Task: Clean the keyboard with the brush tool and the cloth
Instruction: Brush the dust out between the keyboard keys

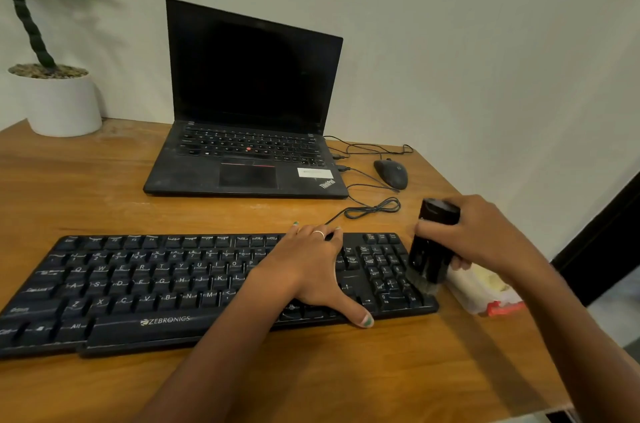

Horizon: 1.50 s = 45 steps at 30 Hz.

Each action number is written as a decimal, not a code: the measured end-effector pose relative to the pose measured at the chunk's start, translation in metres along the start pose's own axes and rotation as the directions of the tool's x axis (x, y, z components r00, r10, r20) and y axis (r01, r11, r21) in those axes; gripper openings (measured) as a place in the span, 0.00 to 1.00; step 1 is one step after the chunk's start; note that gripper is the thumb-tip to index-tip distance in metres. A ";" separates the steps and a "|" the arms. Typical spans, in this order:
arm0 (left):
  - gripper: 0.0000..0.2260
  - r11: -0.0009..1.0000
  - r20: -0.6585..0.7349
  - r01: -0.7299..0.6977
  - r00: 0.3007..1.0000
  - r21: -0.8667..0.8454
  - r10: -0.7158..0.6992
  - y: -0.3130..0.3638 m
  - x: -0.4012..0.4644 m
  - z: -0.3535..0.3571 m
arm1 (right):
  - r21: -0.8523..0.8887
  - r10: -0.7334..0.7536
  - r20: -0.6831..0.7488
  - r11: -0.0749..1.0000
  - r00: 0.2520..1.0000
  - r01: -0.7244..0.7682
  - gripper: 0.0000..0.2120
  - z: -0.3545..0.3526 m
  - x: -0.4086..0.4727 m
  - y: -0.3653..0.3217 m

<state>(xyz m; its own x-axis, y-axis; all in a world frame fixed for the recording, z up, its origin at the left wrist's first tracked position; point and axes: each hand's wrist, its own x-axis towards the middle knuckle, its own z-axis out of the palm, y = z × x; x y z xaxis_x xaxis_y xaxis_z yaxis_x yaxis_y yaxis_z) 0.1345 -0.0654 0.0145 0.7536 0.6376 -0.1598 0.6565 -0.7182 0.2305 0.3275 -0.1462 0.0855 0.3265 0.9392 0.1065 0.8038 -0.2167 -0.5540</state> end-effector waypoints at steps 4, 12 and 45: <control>0.58 1.000 -0.003 0.003 1.000 0.001 -0.003 -0.001 0.000 0.001 | 0.079 -0.102 -0.243 0.989 0.965 0.125 0.08 0.030 0.000 -0.004; 0.57 1.000 -0.003 0.005 1.000 0.001 -0.005 0.000 0.000 -0.001 | 0.098 -0.105 -0.207 0.987 0.973 0.127 0.09 0.026 0.019 -0.009; 0.57 1.000 -0.008 0.004 1.000 -0.010 -0.004 0.002 -0.002 -0.002 | 0.014 -0.074 -0.037 0.997 0.997 0.075 0.10 0.030 0.012 -0.009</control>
<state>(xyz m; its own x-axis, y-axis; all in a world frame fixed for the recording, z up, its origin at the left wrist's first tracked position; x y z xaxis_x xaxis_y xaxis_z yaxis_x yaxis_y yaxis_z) 0.1337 -0.0675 0.0174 0.7507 0.6426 -0.1534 0.6592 -0.7129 0.2392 0.3093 -0.1247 0.0671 0.2842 0.9421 0.1780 0.8188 -0.1419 -0.5563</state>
